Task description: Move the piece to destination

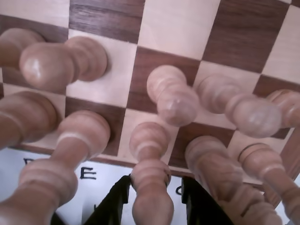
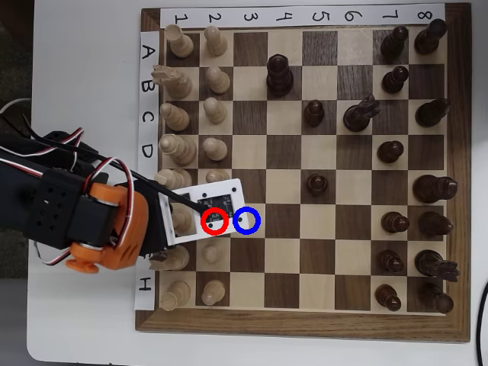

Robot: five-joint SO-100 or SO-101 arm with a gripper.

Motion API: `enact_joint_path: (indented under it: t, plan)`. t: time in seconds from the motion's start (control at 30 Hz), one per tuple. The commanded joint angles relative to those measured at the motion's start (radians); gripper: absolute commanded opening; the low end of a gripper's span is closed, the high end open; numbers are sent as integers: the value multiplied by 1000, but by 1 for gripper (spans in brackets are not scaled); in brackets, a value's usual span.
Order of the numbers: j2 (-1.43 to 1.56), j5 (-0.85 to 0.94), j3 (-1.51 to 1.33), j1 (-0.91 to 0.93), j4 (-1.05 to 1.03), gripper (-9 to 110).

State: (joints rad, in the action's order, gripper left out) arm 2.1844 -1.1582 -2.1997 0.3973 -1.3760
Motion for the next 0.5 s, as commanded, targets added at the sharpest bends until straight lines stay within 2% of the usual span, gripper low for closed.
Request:
enact_joint_path:
  t: [0.0,0.47]
  plan:
    - [0,-5,-9,6,18,13]
    - [-2,-3,-40,9,49,10]
